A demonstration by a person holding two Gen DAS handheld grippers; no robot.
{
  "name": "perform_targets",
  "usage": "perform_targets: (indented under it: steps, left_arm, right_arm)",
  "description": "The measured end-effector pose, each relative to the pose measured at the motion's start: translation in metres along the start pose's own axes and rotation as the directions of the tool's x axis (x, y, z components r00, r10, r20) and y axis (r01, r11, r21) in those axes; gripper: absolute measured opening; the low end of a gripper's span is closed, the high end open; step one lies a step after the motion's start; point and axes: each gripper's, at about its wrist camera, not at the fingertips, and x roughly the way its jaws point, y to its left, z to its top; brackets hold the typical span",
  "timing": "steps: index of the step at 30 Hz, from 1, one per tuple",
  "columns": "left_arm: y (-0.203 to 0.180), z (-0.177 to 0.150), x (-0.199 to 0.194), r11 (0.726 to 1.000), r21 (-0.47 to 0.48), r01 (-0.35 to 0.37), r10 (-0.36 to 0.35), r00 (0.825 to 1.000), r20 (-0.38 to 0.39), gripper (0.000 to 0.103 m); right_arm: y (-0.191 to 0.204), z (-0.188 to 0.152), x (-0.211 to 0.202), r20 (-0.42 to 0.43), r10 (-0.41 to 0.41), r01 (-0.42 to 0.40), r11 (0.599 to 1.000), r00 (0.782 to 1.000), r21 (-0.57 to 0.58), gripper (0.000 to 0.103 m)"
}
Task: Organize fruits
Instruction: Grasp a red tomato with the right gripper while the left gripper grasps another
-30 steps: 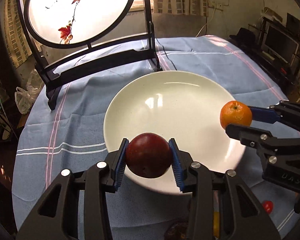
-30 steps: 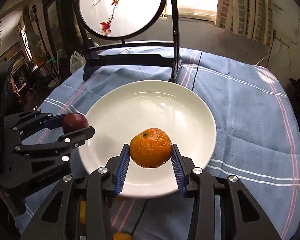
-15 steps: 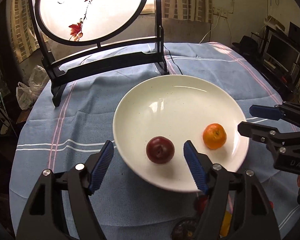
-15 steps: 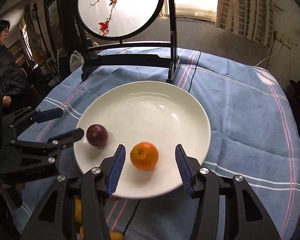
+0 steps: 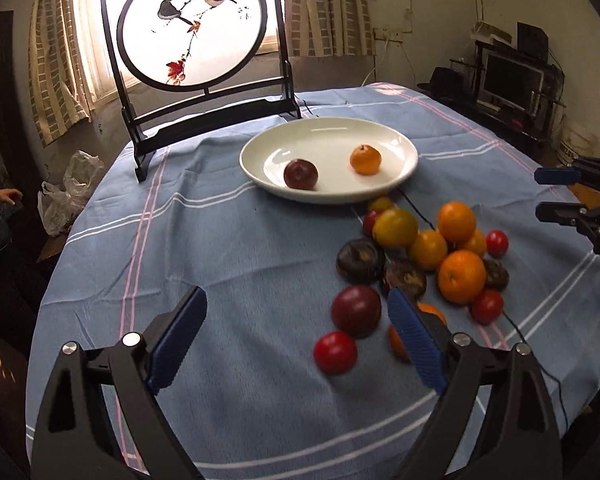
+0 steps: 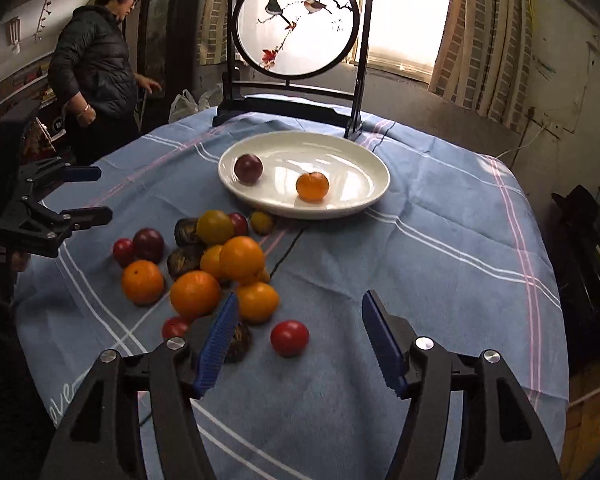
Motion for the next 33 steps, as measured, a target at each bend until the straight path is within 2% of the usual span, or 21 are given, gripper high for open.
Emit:
perform_targets:
  steps: [2, 6, 12, 13, 14, 17, 20, 22, 24, 26, 29, 33]
  left_arm:
    - [-0.003, -0.011, 0.002, 1.000, 0.010, 0.020, -0.020, 1.000, -0.022, 0.089]
    - [-0.008, -0.021, 0.008, 0.998, 0.028, 0.048, -0.046, 0.997, -0.056, 0.089]
    - [-0.010, -0.022, 0.021, 0.997, 0.038, 0.070, -0.066, 0.993, -0.096, 0.089]
    - [-0.010, -0.022, 0.024, 0.997, 0.035, 0.075, -0.071, 0.992, -0.104, 0.089]
    - [-0.011, -0.022, 0.027, 0.996, 0.032, 0.080, -0.076, 0.991, -0.111, 0.089]
    - [-0.012, -0.022, 0.035, 0.996, 0.022, 0.092, -0.088, 0.987, -0.137, 0.089]
    - [-0.009, -0.022, 0.042, 0.995, 0.005, 0.104, -0.102, 0.983, -0.155, 0.079]
    - [-0.007, -0.020, 0.046, 0.994, -0.008, 0.112, -0.112, 0.980, -0.166, 0.066]
    - [-0.006, -0.020, 0.050, 0.992, -0.015, 0.122, -0.122, 0.975, -0.186, 0.049]
    - [-0.008, -0.021, 0.054, 0.992, -0.011, 0.124, -0.124, 0.972, -0.202, 0.046]
    - [-0.012, -0.022, 0.053, 0.994, 0.014, 0.108, -0.103, 0.974, -0.201, 0.032]
    - [-0.009, -0.017, 0.042, 0.995, -0.004, 0.104, -0.103, 0.979, -0.175, 0.029]
  right_arm:
    - [-0.003, -0.010, 0.013, -0.058, -0.005, 0.006, 1.000, 0.998, 0.003, 0.049]
    - [-0.004, -0.021, 0.036, -0.139, -0.001, 0.000, 1.000, 0.990, -0.004, 0.045]
    - [0.004, -0.013, 0.057, -0.156, 0.050, -0.053, 0.999, 0.987, -0.013, 0.045]
    - [0.005, -0.012, 0.061, -0.164, 0.052, -0.056, 0.998, 0.985, -0.018, 0.041]
    - [0.006, -0.011, 0.066, -0.181, 0.049, -0.054, 0.998, 0.982, -0.025, 0.029]
    - [0.009, -0.011, 0.068, -0.188, 0.050, -0.057, 0.998, 0.981, -0.036, 0.028]
    - [0.005, -0.013, 0.061, -0.176, 0.056, -0.059, 0.998, 0.983, -0.013, 0.027]
    - [0.003, -0.016, 0.058, -0.172, 0.043, -0.045, 0.999, 0.984, -0.008, 0.027]
    - [0.001, -0.018, 0.057, -0.176, 0.047, -0.047, 0.999, 0.983, 0.002, 0.027]
    - [0.001, -0.020, 0.057, -0.179, 0.043, -0.043, 0.999, 0.983, 0.005, 0.027]
    - [0.000, -0.020, 0.055, -0.171, 0.041, -0.039, 0.999, 0.984, 0.012, 0.027]
    - [0.001, -0.017, 0.045, -0.143, 0.039, -0.038, 0.999, 0.989, 0.012, 0.027]
